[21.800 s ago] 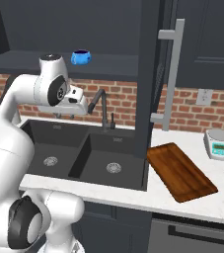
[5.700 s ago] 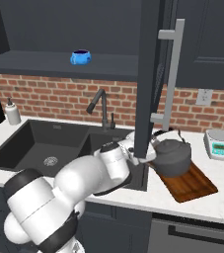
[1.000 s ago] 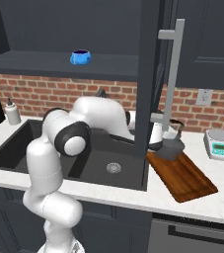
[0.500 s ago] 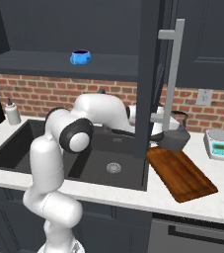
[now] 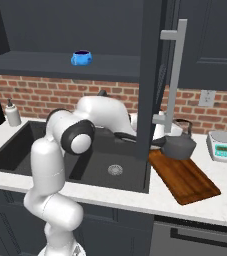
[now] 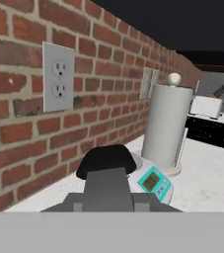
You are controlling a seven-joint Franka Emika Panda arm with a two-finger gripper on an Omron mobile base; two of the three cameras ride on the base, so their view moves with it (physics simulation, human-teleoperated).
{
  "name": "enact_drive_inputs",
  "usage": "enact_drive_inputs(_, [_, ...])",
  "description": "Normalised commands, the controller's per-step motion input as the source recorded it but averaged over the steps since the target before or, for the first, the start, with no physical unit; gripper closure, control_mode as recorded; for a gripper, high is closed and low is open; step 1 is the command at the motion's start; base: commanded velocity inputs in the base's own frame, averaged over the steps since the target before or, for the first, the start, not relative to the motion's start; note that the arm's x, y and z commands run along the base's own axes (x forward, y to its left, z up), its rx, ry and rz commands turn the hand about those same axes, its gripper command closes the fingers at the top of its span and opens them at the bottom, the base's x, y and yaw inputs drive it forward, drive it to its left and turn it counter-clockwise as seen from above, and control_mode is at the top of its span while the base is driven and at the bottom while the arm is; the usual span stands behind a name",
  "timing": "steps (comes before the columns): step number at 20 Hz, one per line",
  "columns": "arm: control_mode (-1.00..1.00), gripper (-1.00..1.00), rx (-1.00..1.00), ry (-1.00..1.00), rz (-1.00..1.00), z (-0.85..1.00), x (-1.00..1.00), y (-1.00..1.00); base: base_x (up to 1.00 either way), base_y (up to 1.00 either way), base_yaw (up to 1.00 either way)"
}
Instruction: Pick the kettle from the counter and place it on the tray. Then pick the mug from the cabinet and place it on the tray. Then close the cabinet doors.
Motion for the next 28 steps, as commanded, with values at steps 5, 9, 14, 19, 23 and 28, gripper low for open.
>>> enact_drive_inputs(5, [-1.0, 1.0, -0.01, 0.0, 0.0, -0.76, -0.29, -0.14, 0.0, 0.0, 0.0])
enact_drive_inputs(9, [-1.0, 1.0, 0.0, -0.02, 0.0, -0.67, -0.27, -0.08, 0.0, 0.0, 0.0])
enact_drive_inputs(14, [-1.0, 1.0, 0.0, -0.04, 0.0, -0.65, -0.17, -0.07, 0.0, 0.0, 0.0])
enact_drive_inputs(19, [-1.0, 1.0, 0.0, -0.04, 0.0, -0.62, -0.29, -0.02, 0.0, 0.0, 0.0])
enact_drive_inputs(23, [-1.0, 1.0, 0.0, -0.03, 0.0, -0.65, -0.35, 0.0, 0.0, 0.0, 0.0])
enact_drive_inputs(28, [-1.0, -1.0, 0.0, 0.0, 0.0, -0.67, -0.27, 0.04, 0.0, 0.0, 0.0])
